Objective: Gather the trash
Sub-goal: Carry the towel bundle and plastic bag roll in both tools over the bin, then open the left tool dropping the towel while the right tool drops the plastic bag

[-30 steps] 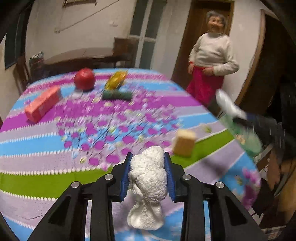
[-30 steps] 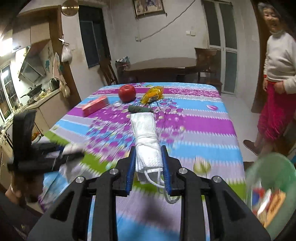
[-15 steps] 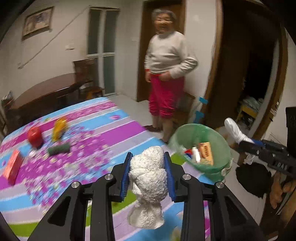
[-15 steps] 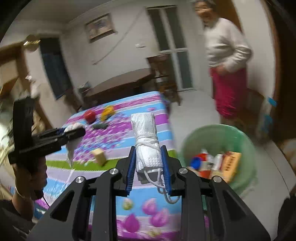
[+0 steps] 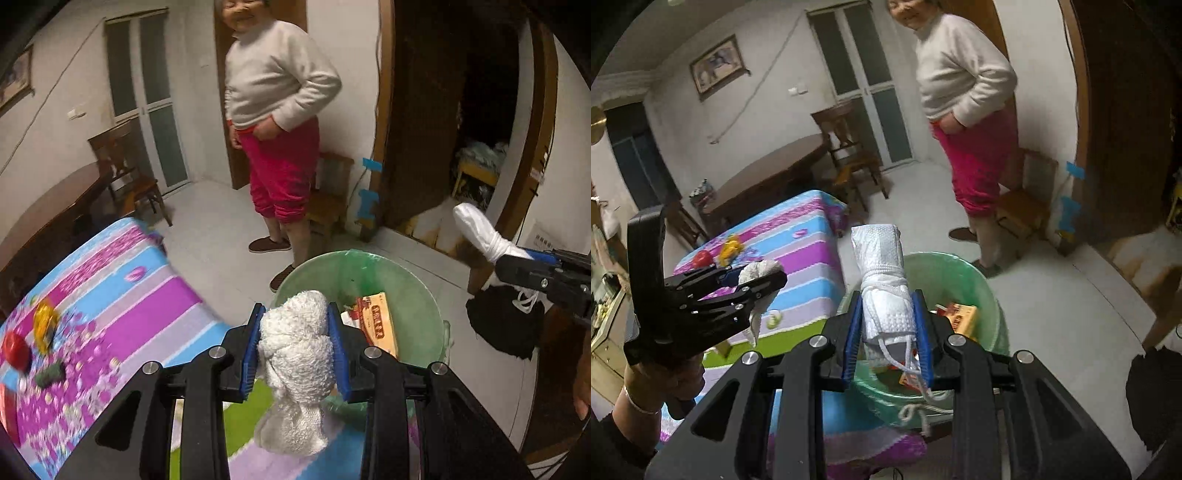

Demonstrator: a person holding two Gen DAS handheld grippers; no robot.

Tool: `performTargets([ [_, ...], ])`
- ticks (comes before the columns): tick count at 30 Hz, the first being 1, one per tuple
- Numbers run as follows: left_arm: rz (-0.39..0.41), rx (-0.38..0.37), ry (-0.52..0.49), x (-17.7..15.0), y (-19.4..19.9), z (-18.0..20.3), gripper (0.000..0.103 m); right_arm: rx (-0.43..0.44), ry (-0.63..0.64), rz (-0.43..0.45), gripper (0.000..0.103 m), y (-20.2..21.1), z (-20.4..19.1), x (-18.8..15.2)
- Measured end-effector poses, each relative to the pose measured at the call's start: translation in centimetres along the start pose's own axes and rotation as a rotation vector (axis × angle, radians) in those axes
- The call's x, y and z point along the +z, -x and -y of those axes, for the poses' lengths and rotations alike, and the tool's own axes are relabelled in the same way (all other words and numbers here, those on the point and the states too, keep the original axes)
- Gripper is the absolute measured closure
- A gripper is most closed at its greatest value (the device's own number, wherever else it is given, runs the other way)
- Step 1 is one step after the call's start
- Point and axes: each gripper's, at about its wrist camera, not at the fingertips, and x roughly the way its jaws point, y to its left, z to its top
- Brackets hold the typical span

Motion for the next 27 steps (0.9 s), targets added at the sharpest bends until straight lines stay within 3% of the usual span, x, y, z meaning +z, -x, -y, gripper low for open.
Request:
performTargets([
  [11, -0.068, -0.069, -0.027, 3.1, -7.4, 1.9, 0.068, -0.083, -0.009, -0.076, 0.077, -3.5, 2.6, 0.4],
  [27, -0.09, -0.086, -0.045, 2.2, -11.0, 2.3, 0.068, -0.029, -0.102, -0.117, 0.077, -7.6, 5.3, -0.1],
])
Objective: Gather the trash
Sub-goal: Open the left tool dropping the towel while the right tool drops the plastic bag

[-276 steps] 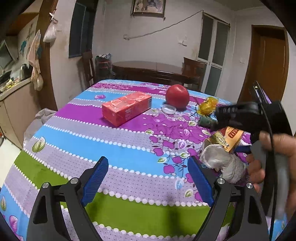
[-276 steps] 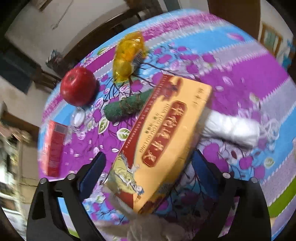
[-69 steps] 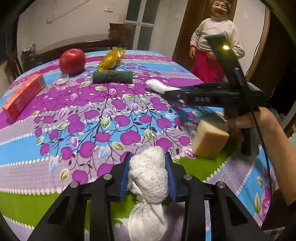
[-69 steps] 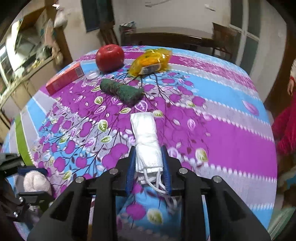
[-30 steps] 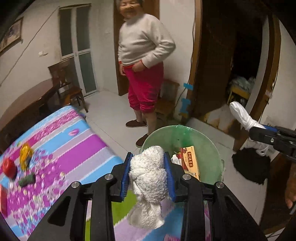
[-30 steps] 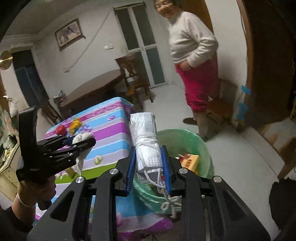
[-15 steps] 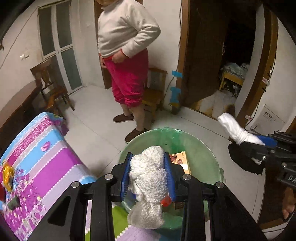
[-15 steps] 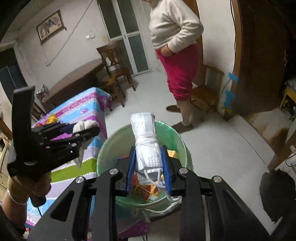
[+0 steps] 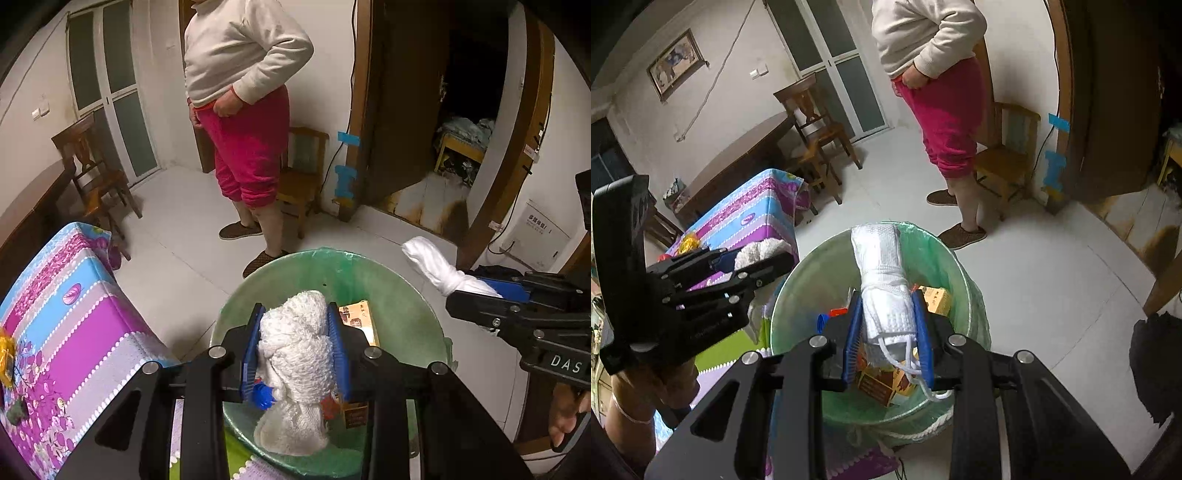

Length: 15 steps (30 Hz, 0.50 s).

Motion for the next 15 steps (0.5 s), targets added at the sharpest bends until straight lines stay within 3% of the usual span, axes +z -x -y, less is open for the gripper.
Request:
performTargets([
  [3, 0.01, 0.01, 0.005, 0.3, -0.4, -0.2, 0.065, 0.006, 0.006, 0.005, 0.076, -0.6, -0.1, 0.3],
  [4, 0.024, 0.028, 0.018, 0.4, -0.6, -0.5, 0.058, 0.005, 0.001, 0.006, 0.075, -0.8, 0.1, 0.4],
  [5, 0.029, 0.033, 0.025, 0.4, -0.6, -0.6, 0.046, 0.005, -0.008, 0.003, 0.07, -1.1, 0.2, 0.4],
  [6, 0.032, 0.032, 0.033, 0.4, -0.7, -0.8, 0.041, 0.004, -0.015, 0.005, 0.064, -1.3, 0.4, 0.3],
  [15, 0.055, 0.028, 0.047, -0.9, 0.4, -1.6, 0.039, 0.005, -0.011, 0.029, 0.064, -1.2, 0.7, -0.8],
])
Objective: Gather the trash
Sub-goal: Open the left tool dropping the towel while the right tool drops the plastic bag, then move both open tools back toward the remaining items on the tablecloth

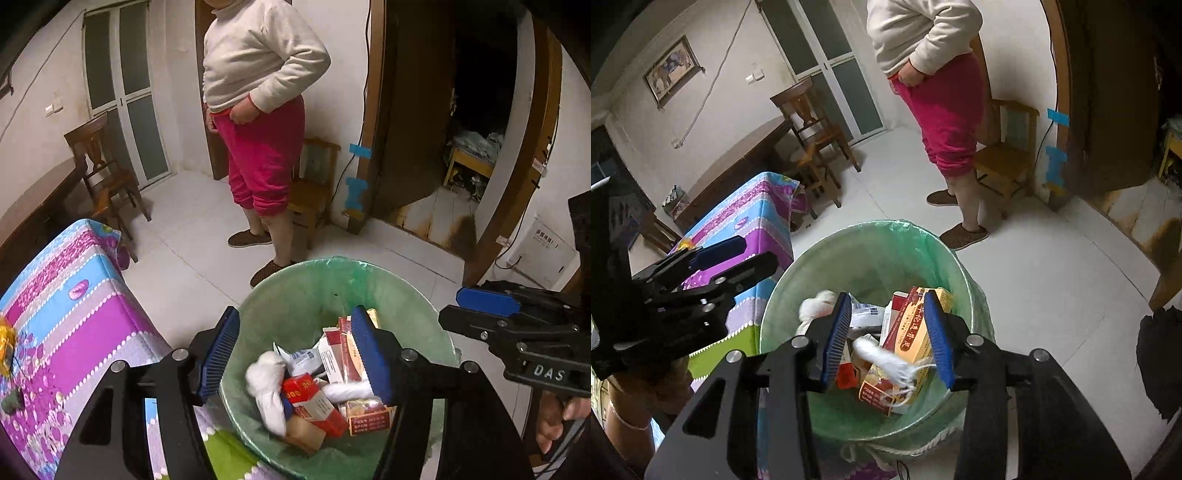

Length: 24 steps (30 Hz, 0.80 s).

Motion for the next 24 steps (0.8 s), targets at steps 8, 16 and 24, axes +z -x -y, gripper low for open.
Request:
performTargets([
  [8, 0.044, 0.062, 0.078, -4.6, 4.3, -3.6, 0.033, 0.027, 0.055, 0.093, 0.064, 2.7, -1.9, -2.5],
  [16, 0.093, 0.047, 0.201, -9.0, 12.8, -11.0, 0.029, 0.133, 0.109, 0.123, 0.058, 3.7, -6.3, -6.4],
  [24, 0.128, 0.14, 0.2, -15.4, 22.1, -21.0, 0.025, 0.241, 0.297, 0.101, 0.044, 3.6, -15.0, -10.5],
])
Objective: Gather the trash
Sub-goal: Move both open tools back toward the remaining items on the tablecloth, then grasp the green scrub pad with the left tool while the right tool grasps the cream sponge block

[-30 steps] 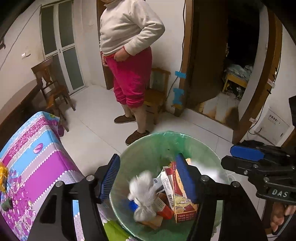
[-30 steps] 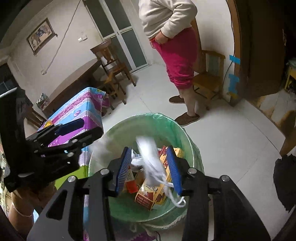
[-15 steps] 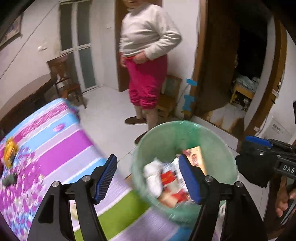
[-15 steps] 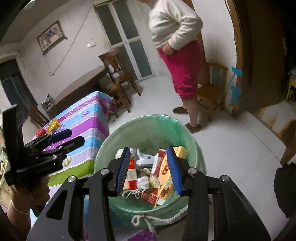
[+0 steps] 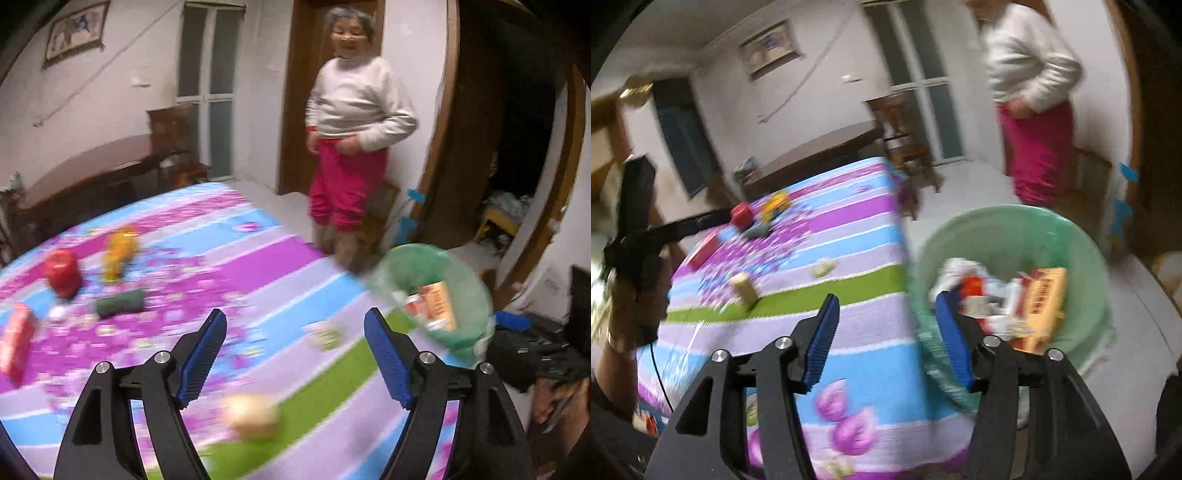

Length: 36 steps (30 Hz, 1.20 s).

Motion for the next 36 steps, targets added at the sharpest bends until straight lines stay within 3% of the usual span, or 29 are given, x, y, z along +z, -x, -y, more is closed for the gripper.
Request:
performTargets([
  [3, -0.011, 0.056, 0.001, -1.1, 1.9, -5.8, 0.025, 0.046, 0.086, 0.005, 0.035, -0.8, -3.7, -0.3],
  [6, -0.036, 0.088, -0.012, -1.8, 2.3, -11.3, 0.025, 0.082, 0.149, -0.009, 0.034, -2.0, -6.8, -0.5],
  [11, -0.102, 0.065, -0.172, -1.6, -1.6, -16.3, 0.025, 0.143, 0.193, -0.063, 0.024, -5.4, -11.1, -0.2],
  [20, -0.186, -0.021, -0.361, -1.1, -9.9, -17.4, 0.025, 0.185, 0.365, -0.166, 0.024, -13.7, -15.9, 1.4],
  [28, -0.167, -0.068, -0.301, -0.7, -13.6, -19.4, 0.025, 0.215, 0.418, -0.325, 0.037, -19.4, -17.1, 0.9],
  [36, -0.175, -0.035, -0.308, 0.4, -14.9, -20.5, 0.025, 0.236, 0.427, -0.334, 0.05, -20.0, -18.0, 0.8],
])
